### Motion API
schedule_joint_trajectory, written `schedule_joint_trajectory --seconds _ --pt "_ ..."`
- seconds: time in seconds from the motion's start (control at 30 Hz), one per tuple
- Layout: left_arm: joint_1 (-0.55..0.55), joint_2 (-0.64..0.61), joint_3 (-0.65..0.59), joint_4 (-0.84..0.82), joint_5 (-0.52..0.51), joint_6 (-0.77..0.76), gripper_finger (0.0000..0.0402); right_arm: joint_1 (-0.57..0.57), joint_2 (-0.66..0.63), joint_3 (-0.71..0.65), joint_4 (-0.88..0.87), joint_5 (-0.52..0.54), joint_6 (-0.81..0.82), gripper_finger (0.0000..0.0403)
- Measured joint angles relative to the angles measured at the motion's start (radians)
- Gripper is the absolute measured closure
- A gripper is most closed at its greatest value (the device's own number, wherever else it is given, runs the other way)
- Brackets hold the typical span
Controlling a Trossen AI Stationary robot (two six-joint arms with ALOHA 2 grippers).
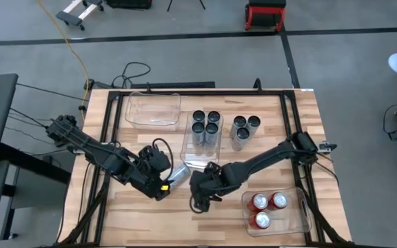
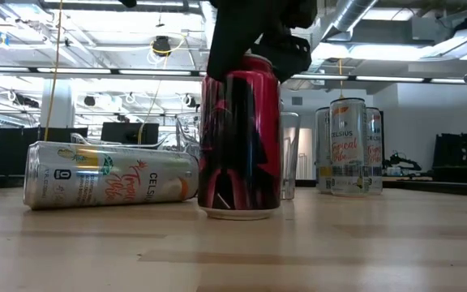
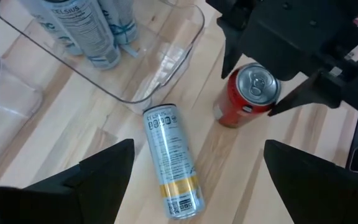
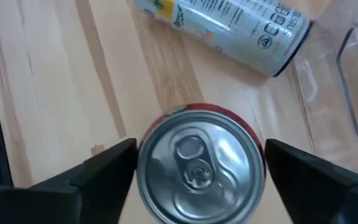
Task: Sort soda cans
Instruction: Put the red soda can into the bottom transparent bin
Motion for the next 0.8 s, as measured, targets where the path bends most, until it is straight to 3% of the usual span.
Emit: schedule_joint_trajectory --seconds 0.23,0.47,0.8 --pt "0.000 0.000 0.000 -0.001 -0.001 -0.020 0.0047 -0.014 0.008 0.005 -0.014 -0.043 -0.003 0.0142" --pt "0.000 0.000 0.000 -0.015 -0.003 -0.015 0.0047 0.030 -0.058 -0.005 -0.073 0.006 -0.011 0.0142" --pt "0.004 0.000 0.000 -0.045 -0.060 -0.018 0.0047 0.144 -0.302 -0.002 -0.186 0.014 0.111 0.0142"
